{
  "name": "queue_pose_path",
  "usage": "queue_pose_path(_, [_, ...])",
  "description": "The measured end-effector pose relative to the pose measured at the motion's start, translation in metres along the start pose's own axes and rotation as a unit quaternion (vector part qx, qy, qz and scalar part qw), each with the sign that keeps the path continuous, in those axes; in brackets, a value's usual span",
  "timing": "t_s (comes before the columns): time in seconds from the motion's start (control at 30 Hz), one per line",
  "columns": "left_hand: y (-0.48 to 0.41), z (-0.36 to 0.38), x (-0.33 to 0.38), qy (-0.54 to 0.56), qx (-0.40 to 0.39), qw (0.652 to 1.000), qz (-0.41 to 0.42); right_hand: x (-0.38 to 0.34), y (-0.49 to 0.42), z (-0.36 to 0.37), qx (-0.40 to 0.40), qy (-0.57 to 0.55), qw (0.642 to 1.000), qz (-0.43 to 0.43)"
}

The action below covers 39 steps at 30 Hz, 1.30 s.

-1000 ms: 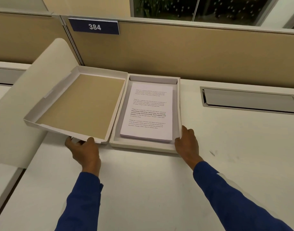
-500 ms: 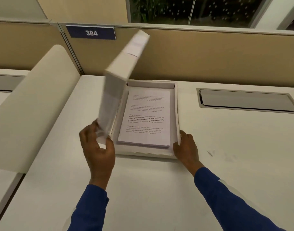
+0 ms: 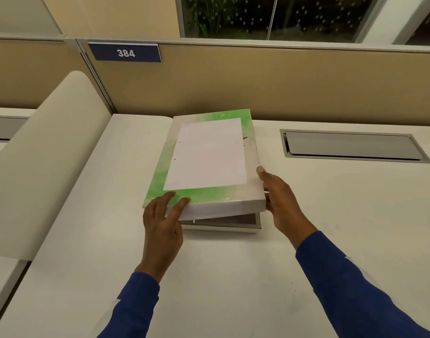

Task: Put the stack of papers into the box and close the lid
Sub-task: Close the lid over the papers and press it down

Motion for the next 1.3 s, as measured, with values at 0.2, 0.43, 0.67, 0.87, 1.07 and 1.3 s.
queue_pose_path(0.2, [0.000,0.003,-0.013,0.018,-0.035,0.995,-0.089,0.017,-0.003,-0.010,0.051,0.122,0.991,-0.023])
queue_pose_path(0.43, [0.017,0.022,-0.071,0.248,-0.021,0.862,-0.441,0.020,0.017,-0.004,0.080,0.252,0.960,-0.097])
queue_pose_path(0.67, [0.001,0.009,-0.062,0.180,-0.024,0.912,-0.366,0.023,0.026,-0.001,0.099,0.318,0.935,-0.119])
queue_pose_path(0.87, [0.004,0.009,-0.066,0.176,-0.027,0.913,-0.366,0.034,0.031,0.003,0.094,0.377,0.915,-0.108])
queue_pose_path(1.07, [0.004,0.018,-0.076,0.166,-0.051,0.905,-0.389,0.050,0.035,0.006,0.081,0.402,0.906,-0.101])
queue_pose_path(1.3, [0.016,0.036,-0.078,0.117,-0.095,0.903,-0.403,0.070,0.034,0.011,0.074,0.455,0.883,-0.088])
Point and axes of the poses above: each hand's wrist, its own y-axis away from the middle knuckle, its own z-axis out of the palm, x = y × z, the point moved 10 cm from there along -y, towards the middle knuckle, and after that the axes turned 5 degrees about -x, right-handed, at the moved point
